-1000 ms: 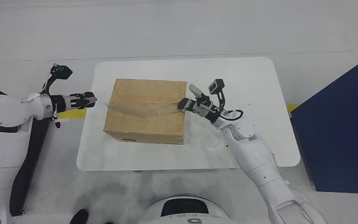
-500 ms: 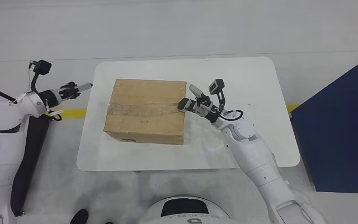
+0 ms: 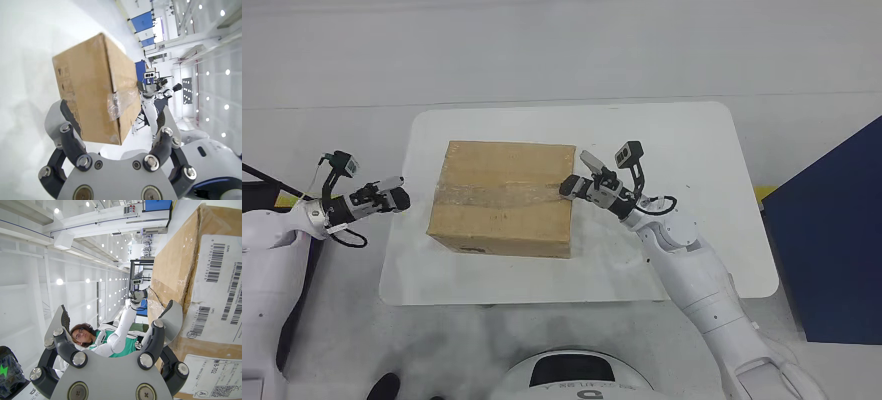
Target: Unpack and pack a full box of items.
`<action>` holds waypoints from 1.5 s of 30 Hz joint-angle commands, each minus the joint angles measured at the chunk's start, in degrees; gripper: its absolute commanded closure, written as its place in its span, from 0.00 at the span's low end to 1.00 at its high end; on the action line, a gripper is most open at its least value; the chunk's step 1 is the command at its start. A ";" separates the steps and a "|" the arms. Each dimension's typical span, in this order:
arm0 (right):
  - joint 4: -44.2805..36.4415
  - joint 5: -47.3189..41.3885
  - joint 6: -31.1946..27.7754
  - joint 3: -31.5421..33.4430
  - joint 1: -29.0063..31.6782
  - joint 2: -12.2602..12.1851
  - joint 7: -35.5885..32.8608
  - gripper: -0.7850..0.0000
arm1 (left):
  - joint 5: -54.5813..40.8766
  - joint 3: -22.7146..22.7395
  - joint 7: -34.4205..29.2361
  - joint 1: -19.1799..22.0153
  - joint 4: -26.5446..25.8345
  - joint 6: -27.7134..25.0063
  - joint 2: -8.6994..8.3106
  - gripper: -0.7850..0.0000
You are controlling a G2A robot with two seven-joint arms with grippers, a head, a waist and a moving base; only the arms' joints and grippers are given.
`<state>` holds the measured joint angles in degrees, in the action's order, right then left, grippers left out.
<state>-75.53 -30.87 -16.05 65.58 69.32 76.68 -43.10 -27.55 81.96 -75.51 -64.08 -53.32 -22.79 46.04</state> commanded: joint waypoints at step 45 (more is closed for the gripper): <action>-1.69 -4.07 -1.51 0.98 1.08 0.03 -0.60 0.00 | 8.43 -7.29 6.34 7.47 3.43 -6.02 1.77 1.00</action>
<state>-76.44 -32.22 -16.56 65.90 69.83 76.71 -43.07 -19.96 74.92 -69.78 -56.69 -50.00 -28.78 47.77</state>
